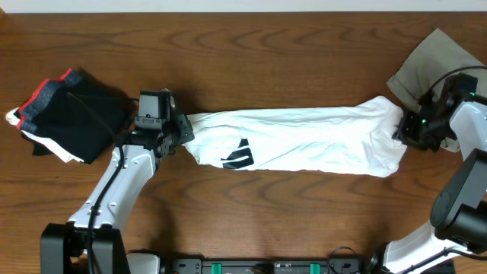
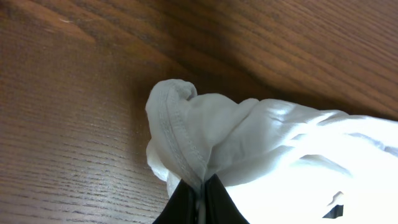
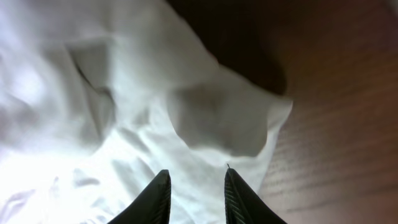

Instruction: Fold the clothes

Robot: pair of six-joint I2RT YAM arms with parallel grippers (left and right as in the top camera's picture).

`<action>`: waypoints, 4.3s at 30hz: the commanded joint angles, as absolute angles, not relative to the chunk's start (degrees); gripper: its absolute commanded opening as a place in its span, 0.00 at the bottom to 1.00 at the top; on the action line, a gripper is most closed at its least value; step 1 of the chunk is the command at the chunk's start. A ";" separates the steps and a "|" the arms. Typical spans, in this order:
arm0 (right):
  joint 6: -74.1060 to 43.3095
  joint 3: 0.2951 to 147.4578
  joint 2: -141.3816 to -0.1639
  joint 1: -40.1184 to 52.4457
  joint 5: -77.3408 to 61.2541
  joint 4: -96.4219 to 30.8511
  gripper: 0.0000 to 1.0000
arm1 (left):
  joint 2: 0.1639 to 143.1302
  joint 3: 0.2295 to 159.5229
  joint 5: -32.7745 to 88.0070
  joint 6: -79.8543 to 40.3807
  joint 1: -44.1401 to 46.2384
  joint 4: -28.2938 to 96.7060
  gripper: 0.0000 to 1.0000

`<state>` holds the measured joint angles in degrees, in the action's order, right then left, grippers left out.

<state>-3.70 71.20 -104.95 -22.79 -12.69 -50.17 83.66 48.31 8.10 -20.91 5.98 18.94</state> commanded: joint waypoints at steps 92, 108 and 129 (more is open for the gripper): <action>-4.62 68.99 -105.34 -10.13 -12.45 -39.33 0.01 | 80.86 49.39 -0.21 -19.73 5.54 8.54 0.06; -3.44 102.17 -82.13 -13.47 -8.12 -68.66 0.01 | 48.82 49.84 -0.73 -19.27 5.37 11.46 0.06; 2.31 112.57 -76.60 -17.41 -6.00 -86.61 0.01 | 43.16 65.67 -0.40 -19.75 5.37 34.96 0.06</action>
<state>2.02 107.53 -79.44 -16.36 -7.92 -86.39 44.14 60.40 1.10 -20.51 5.78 32.49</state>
